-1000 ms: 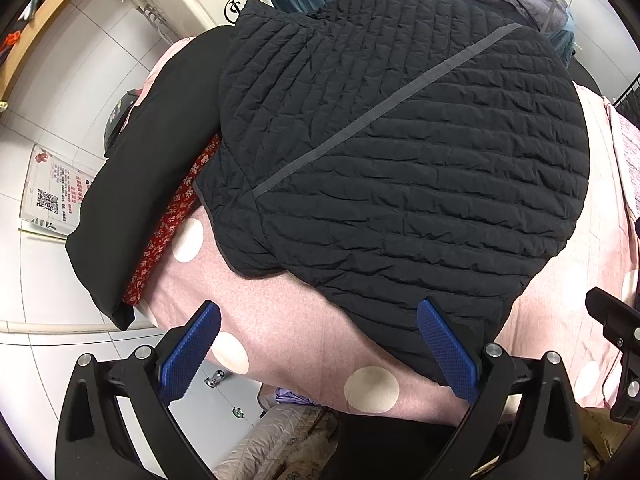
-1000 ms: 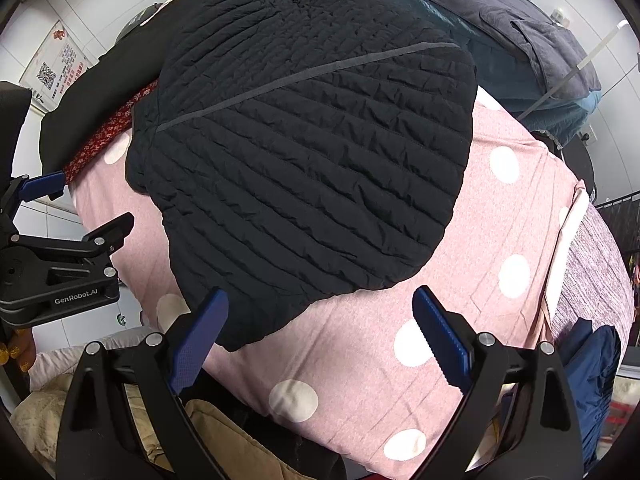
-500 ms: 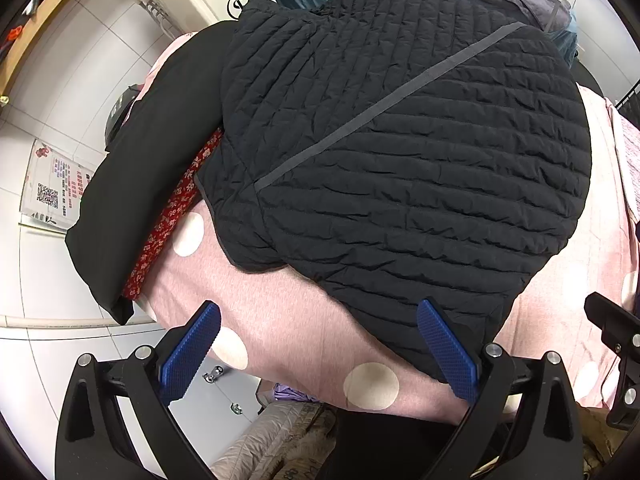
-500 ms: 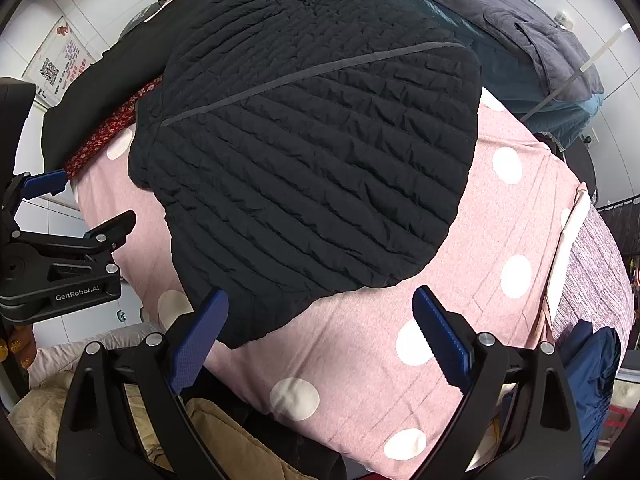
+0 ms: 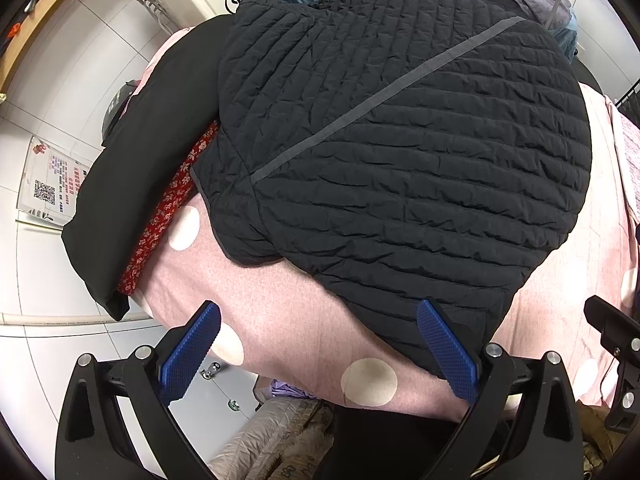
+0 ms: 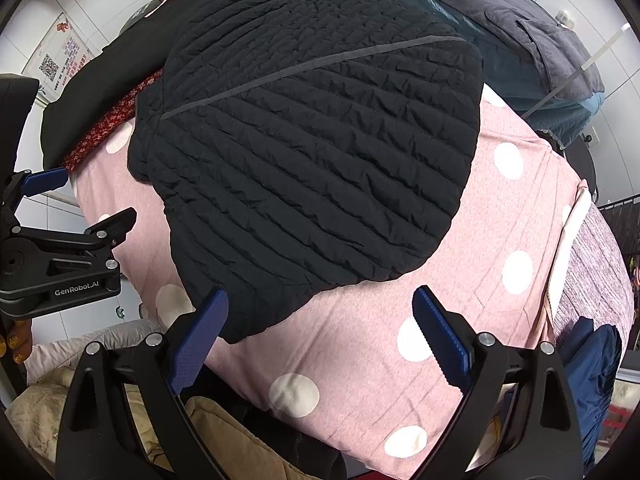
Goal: Fold large clothes
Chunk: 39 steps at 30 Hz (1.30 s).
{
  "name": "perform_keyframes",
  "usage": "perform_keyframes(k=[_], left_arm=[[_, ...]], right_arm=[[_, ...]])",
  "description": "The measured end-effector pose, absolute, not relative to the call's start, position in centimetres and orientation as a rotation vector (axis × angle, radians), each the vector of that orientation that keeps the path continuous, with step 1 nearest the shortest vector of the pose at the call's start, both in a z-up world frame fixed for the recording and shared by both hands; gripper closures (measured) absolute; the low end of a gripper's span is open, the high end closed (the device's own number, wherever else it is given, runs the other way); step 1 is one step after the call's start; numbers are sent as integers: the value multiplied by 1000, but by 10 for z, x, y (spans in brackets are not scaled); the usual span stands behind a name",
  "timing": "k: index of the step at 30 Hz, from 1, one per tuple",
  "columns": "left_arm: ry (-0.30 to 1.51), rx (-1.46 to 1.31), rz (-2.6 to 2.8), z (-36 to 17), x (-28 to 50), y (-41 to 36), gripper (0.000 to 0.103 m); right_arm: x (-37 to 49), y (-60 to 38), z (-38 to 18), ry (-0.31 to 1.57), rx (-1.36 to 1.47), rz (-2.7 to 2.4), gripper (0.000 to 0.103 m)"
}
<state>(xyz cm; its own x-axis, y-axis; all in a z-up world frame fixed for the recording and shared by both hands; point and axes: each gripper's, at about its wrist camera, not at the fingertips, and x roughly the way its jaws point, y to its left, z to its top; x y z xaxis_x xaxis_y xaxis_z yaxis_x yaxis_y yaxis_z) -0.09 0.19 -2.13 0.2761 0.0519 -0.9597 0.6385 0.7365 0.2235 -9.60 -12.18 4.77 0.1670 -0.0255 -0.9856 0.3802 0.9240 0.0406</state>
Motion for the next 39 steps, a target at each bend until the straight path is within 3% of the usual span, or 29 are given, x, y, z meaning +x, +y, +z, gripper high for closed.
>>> perform_keyframes(k=[39], left_arm=[[1260,652,-466,-27,-4,6,6]], right_arm=[[-96,-114,44,1400,283,-287,11]])
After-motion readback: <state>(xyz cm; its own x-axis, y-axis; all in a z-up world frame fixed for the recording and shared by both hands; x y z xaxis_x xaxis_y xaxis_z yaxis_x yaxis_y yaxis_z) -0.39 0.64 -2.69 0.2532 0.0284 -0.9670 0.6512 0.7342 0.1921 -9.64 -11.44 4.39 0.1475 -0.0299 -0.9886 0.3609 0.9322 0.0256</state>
